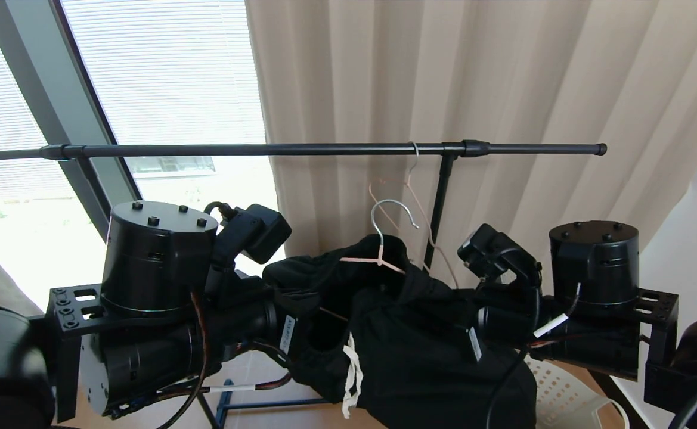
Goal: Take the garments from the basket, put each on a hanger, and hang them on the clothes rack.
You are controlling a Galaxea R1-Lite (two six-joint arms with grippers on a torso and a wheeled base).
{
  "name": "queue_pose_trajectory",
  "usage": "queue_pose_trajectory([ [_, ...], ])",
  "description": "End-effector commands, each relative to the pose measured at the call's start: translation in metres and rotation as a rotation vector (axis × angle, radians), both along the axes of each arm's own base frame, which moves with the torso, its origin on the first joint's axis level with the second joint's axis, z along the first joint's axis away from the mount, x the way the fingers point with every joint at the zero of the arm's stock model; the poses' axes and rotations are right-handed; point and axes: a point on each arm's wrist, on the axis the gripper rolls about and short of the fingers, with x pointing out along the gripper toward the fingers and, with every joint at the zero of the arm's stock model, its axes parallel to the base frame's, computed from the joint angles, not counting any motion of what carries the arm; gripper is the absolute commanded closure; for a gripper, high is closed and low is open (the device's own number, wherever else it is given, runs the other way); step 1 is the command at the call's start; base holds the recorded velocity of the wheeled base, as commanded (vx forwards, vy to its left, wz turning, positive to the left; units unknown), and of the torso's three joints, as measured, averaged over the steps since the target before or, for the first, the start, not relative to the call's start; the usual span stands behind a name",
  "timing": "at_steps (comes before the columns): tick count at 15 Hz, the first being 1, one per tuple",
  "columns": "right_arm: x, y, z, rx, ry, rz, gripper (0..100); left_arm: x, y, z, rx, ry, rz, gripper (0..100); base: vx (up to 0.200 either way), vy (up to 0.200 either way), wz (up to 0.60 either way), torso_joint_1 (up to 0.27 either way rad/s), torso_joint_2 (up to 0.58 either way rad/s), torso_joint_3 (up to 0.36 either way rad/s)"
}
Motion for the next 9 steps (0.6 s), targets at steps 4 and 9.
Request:
queue_pose_trajectory([
  [4,-0.006,-0.003,0.001,0.038,-0.018,0.047,100,-0.004,-0.011,-0.007,0.016,0.02,-0.04,100,0.0,0.0,0.0,0.0,0.0,0.0],
  [9,-0.011,-0.005,-0.003,0.091,-0.068,0.087,100,-0.004,-0.019,-0.014,0.031,0.036,-0.057,100,0.0,0.0,0.0,0.0,0.0,0.0],
])
